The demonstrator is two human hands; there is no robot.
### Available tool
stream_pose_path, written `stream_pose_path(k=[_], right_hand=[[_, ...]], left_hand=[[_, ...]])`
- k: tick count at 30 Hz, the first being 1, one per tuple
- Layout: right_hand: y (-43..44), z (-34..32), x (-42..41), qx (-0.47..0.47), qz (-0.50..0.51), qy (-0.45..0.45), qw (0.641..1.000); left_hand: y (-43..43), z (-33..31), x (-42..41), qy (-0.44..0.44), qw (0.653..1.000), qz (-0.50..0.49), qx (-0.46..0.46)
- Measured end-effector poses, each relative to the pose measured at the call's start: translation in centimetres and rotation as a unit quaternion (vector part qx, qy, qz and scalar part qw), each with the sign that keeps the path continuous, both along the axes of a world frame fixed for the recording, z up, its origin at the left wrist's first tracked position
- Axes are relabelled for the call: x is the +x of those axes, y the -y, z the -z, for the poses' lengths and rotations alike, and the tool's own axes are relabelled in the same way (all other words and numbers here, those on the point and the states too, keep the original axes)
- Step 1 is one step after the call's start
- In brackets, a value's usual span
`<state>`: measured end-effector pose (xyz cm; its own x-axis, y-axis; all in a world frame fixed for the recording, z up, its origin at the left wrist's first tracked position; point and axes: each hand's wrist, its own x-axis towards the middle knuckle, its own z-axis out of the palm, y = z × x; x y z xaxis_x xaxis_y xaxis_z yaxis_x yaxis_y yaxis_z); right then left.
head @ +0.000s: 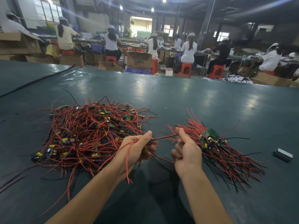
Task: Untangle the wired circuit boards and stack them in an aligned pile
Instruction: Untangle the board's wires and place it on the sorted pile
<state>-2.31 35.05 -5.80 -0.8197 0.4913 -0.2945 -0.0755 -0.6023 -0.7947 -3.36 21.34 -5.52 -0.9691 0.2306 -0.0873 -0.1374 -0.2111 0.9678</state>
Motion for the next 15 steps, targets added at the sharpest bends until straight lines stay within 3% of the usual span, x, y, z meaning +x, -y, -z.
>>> stream_pose_path(k=[9,15], right_hand=[[-1.6,-0.1,0.1,-0.084,-0.029,-0.053,0.995],[-1.2,-0.1,0.4,-0.069,-0.029,-0.071,0.995]], left_hand=[[-0.2,-0.4,0.1,0.023,1.0,-0.002,0.008],[0.0,-0.7,-0.2,0.032,0.997,-0.049,0.055]])
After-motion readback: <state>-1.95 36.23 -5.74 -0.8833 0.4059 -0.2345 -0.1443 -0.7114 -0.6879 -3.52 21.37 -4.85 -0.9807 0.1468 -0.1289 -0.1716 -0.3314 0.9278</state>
